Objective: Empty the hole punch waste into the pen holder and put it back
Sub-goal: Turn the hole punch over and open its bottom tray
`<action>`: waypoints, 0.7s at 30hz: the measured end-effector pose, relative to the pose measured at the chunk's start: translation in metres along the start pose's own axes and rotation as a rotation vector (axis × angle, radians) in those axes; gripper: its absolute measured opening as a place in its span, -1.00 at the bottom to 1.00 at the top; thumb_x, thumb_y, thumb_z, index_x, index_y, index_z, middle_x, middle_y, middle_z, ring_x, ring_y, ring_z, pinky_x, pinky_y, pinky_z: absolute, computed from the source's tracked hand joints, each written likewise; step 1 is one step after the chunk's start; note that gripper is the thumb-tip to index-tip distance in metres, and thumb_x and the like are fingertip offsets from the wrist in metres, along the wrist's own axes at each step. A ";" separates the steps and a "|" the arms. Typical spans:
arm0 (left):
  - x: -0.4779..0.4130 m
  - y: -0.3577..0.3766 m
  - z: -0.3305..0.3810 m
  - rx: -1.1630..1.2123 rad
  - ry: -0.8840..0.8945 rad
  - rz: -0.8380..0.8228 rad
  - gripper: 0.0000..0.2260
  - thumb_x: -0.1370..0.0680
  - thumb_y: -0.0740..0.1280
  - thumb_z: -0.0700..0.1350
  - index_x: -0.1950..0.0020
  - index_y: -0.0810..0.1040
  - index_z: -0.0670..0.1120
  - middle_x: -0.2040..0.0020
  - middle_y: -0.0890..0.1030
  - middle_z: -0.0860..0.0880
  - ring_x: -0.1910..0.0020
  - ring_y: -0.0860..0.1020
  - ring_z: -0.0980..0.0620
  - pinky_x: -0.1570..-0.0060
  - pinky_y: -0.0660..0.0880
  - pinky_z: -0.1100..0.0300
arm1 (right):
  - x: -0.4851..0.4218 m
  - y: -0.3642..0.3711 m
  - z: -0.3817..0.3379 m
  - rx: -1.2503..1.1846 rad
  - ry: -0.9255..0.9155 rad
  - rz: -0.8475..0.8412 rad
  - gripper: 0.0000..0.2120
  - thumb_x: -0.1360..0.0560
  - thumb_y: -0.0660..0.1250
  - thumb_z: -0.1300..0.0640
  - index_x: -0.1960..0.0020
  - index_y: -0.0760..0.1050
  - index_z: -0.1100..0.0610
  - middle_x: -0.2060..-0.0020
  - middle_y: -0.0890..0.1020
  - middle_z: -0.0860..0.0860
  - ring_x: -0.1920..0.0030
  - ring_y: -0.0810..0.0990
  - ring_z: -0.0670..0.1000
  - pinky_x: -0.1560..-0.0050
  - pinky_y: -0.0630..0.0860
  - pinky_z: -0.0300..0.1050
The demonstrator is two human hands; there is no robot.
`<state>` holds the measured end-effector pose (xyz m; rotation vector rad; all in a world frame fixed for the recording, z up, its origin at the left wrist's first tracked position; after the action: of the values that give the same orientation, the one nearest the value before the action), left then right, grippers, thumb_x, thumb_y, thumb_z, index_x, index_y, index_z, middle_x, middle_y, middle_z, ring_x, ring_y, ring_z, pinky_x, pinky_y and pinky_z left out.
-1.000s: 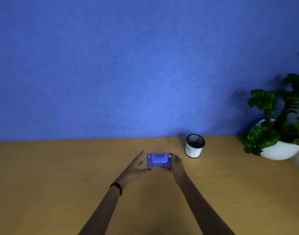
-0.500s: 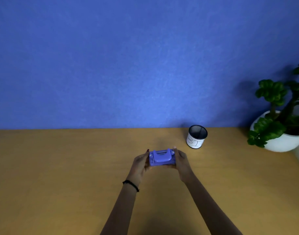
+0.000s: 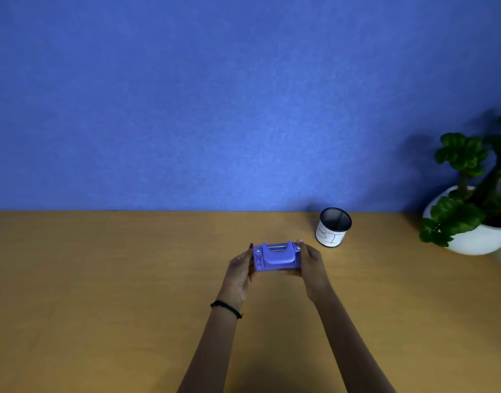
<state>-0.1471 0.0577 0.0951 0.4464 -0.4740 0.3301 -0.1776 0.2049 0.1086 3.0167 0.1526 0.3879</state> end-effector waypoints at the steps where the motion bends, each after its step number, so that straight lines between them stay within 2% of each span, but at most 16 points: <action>1: 0.000 0.001 0.000 0.004 0.019 0.009 -0.76 -0.59 0.24 -0.08 0.20 0.62 -0.10 0.48 0.64 0.12 0.47 0.57 0.25 0.41 0.51 0.44 | 0.001 0.002 -0.002 -0.009 0.003 0.009 -0.59 -0.63 0.03 0.07 0.05 0.57 0.28 0.23 0.65 0.10 0.31 0.66 -0.08 0.44 0.55 -0.31; 4: 0.004 0.004 0.001 -0.007 0.065 0.007 -0.75 -0.57 0.26 -0.15 0.27 0.62 -0.06 0.44 0.60 0.10 0.39 0.51 0.19 0.34 0.47 0.39 | 0.004 0.007 -0.004 -0.099 0.015 0.083 -0.60 -0.63 0.04 0.07 0.15 0.59 0.18 0.22 0.66 0.10 0.22 0.64 0.06 0.40 0.62 -0.21; 7: 0.006 0.005 0.002 0.008 0.079 -0.039 -0.78 -0.58 0.22 -0.21 0.17 0.63 -0.08 0.35 0.69 0.12 0.31 0.62 0.25 0.29 0.55 0.44 | 0.001 0.012 -0.002 -0.210 0.062 0.187 -0.61 -0.62 0.05 0.09 0.22 0.58 0.12 0.11 0.66 0.22 0.14 0.61 0.14 0.11 0.64 0.02; 8: 0.007 0.006 0.003 0.026 0.088 -0.039 -0.78 -0.59 0.21 -0.22 0.15 0.63 -0.09 0.34 0.70 0.11 0.31 0.63 0.25 0.28 0.56 0.44 | 0.001 0.013 -0.001 -0.243 0.091 0.208 -0.62 -0.62 0.06 0.09 0.21 0.56 0.14 0.10 0.65 0.23 0.13 0.61 0.15 0.11 0.65 0.01; 10: 0.008 0.006 0.002 0.049 0.111 -0.014 -0.77 -0.59 0.21 -0.21 0.15 0.63 -0.08 0.35 0.70 0.10 0.32 0.62 0.24 0.28 0.56 0.42 | 0.002 0.016 -0.003 -0.312 0.128 0.211 -0.65 -0.63 0.05 0.11 0.18 0.53 0.17 0.16 0.63 0.17 0.18 0.60 0.10 0.35 0.66 -0.16; 12: 0.011 0.007 0.003 0.057 0.144 0.001 -0.75 -0.60 0.21 -0.20 0.18 0.64 -0.06 0.36 0.70 0.11 0.33 0.61 0.25 0.27 0.54 0.40 | 0.005 0.018 -0.006 -0.346 0.132 0.207 -0.66 -0.63 0.04 0.12 0.16 0.51 0.19 0.19 0.61 0.13 0.21 0.60 0.06 0.46 0.61 -0.24; 17: 0.015 0.006 0.004 0.065 0.172 -0.009 -0.74 -0.61 0.17 -0.24 0.15 0.62 -0.09 0.36 0.71 0.11 0.33 0.64 0.26 0.26 0.57 0.44 | 0.007 0.020 -0.009 -0.326 0.130 0.202 -0.65 -0.63 0.04 0.13 0.18 0.52 0.18 0.21 0.62 0.11 0.21 0.60 0.04 0.46 0.61 -0.25; 21: 0.016 0.003 0.001 0.040 0.203 -0.043 -0.75 -0.61 0.17 -0.23 0.09 0.63 -0.05 0.27 0.72 0.11 0.23 0.63 0.21 0.18 0.56 0.42 | 0.009 0.018 -0.013 -0.298 0.108 0.201 -0.64 -0.62 0.05 0.12 0.21 0.53 0.16 0.23 0.62 0.11 0.21 0.60 0.05 0.43 0.63 -0.23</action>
<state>-0.1346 0.0632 0.1047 0.4561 -0.2597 0.3399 -0.1704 0.1887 0.1250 2.7236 -0.1866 0.5376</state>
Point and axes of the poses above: each hand's wrist, its own x-axis away from the middle knuckle, its own y-axis out of the palm, z = x × y, the point moved 2 cm from there along -x, towards the middle knuckle
